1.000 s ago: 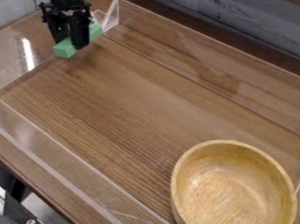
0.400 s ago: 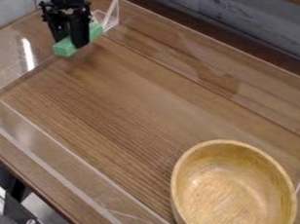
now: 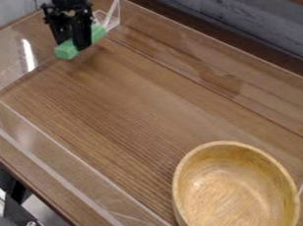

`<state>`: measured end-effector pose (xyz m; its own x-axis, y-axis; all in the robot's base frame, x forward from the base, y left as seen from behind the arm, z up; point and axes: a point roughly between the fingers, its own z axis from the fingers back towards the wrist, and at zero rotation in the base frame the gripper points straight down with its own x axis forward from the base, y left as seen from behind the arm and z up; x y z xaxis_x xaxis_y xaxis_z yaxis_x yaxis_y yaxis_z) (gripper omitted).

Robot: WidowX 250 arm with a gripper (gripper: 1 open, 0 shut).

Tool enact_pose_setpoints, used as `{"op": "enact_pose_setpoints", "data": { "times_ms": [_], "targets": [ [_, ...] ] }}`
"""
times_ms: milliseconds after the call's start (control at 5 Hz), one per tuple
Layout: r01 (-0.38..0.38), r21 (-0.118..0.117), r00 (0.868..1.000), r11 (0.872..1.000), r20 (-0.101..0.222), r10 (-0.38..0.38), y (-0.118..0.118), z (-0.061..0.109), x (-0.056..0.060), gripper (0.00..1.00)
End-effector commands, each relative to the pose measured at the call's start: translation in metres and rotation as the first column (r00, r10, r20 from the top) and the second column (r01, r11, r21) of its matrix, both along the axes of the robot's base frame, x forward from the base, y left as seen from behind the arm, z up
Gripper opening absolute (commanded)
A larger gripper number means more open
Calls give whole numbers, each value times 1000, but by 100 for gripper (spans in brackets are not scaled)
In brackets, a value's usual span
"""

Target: Put the green block in the brown bowl

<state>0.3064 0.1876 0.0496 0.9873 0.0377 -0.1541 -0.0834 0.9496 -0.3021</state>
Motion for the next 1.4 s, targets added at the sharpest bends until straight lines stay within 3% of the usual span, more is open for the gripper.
{"op": "enact_pose_setpoints", "data": {
  "times_ms": [0, 400, 1200],
  "targets": [
    [29, 55, 995, 998, 94, -34, -11, 52, 4, 0],
    [118, 47, 986, 992, 110, -123, -59, 71, -3, 0],
    [138, 27, 983, 990, 115, -141, -61, 65, -6, 0]
  ]
}}
